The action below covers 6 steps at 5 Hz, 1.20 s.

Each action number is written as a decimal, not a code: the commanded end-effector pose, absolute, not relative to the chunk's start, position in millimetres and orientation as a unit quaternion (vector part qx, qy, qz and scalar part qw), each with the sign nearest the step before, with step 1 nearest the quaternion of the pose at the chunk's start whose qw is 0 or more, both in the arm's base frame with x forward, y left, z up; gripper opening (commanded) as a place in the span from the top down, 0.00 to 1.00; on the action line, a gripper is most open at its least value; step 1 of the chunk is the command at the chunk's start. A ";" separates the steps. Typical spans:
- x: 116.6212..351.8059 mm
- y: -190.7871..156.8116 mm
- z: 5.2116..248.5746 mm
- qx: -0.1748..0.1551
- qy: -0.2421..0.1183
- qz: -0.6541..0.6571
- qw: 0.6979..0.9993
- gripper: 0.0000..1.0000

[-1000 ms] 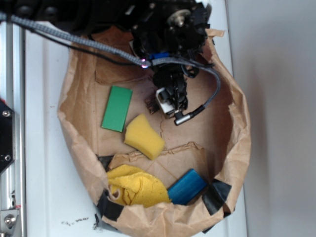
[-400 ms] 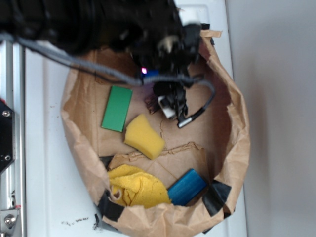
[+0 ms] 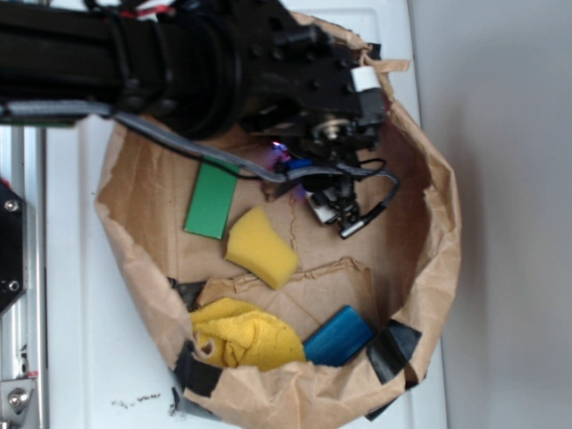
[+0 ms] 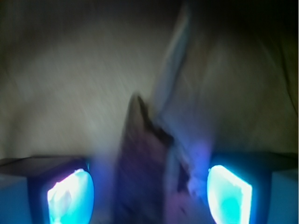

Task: Grab the wood chip.

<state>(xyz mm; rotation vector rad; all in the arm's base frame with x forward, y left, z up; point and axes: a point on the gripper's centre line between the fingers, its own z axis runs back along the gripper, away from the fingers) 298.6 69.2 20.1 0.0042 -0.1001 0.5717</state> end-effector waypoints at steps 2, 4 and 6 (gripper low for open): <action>311.1 70.3 28.0 0.000 -0.077 0.280 0.957 1.00; 309.8 67.6 46.6 -0.022 -0.070 0.269 0.960 1.00; 289.2 65.5 141.8 -0.021 -0.091 0.239 0.966 1.00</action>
